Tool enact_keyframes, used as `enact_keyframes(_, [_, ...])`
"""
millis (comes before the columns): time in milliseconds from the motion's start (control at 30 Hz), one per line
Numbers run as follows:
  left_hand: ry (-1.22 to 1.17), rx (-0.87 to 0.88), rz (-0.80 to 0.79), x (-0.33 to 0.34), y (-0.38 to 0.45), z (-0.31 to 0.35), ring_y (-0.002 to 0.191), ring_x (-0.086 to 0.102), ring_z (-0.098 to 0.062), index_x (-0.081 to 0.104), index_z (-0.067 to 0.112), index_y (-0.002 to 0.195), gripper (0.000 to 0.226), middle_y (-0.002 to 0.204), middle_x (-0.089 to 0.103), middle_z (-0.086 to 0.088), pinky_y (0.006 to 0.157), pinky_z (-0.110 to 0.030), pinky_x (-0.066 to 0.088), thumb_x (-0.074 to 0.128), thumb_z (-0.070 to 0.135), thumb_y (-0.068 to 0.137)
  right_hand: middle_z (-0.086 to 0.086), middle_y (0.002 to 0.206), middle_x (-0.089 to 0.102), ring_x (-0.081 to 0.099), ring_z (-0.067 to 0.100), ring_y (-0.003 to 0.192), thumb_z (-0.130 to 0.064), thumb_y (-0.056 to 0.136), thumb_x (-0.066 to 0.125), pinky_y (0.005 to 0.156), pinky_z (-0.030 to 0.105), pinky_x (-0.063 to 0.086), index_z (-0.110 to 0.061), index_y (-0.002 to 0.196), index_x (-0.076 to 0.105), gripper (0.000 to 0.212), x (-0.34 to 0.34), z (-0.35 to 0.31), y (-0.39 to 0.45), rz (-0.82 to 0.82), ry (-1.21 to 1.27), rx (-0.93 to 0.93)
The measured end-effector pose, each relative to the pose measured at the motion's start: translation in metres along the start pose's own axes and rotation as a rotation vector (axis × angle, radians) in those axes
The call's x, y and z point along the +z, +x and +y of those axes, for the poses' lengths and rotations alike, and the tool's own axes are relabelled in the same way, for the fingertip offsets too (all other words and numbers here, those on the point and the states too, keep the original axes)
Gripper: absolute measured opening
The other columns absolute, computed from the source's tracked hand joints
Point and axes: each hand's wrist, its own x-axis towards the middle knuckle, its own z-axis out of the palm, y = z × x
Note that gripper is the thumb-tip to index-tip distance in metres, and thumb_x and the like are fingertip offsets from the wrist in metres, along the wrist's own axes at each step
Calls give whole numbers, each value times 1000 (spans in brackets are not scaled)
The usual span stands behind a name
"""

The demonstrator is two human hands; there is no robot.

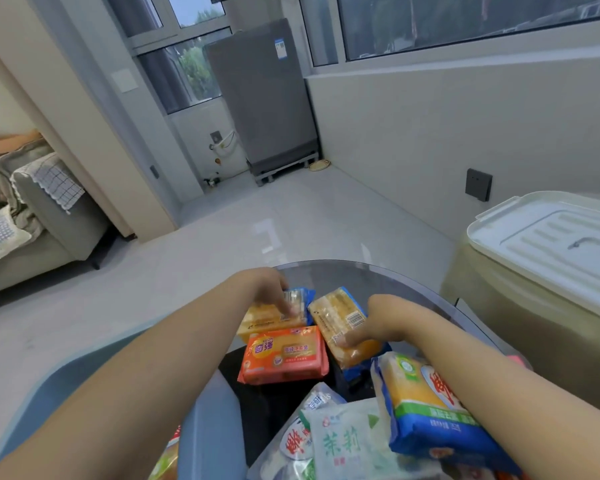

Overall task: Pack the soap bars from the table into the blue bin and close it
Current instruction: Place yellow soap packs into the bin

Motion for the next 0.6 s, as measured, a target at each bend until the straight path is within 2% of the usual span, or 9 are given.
enact_keyframes(67, [52,-12,-18,0,2,-2,107,55,-23,57,17,122,62,125,58,-3,85,-33,43,74,47,70,-2,73,47,48,14,70,-55,71,68,55,24,34,-10,86,49,51,0,1,2,-17,-9,-6])
enact_keyframes(167, [94,-31,-51,-1,2,-3,106,57,-24,60,16,114,60,119,62,-4,89,-35,45,72,53,69,-2,70,47,44,11,62,-54,70,69,52,23,33,-16,70,44,46,2,1,3,-52,13,-15])
enact_keyframes(267, [133,-40,-54,0,1,-2,110,56,-25,59,15,119,65,121,61,-4,97,-39,45,71,55,69,-1,68,50,47,11,59,-49,70,71,50,23,34,-16,69,44,42,5,3,4,-24,70,-16])
enact_keyframes(433, [135,-20,-3,2,-3,-2,105,56,-25,55,17,117,65,117,61,-4,95,-40,46,74,52,66,2,67,54,46,11,55,-35,72,73,48,21,37,-14,76,51,30,6,7,6,-14,269,10])
enact_keyframes(533, [90,-1,31,1,-7,-5,99,60,-23,57,18,113,63,110,63,-2,91,-37,49,78,49,63,-2,69,52,47,10,59,-44,72,71,51,21,36,-15,73,49,36,9,4,5,-23,208,-11])
enact_keyframes(600, [25,2,76,0,-12,-7,97,59,-23,56,18,113,63,106,61,-1,87,-35,49,80,46,62,-4,74,52,49,11,67,-51,69,71,59,22,38,-13,84,50,46,10,0,3,-31,167,-20])
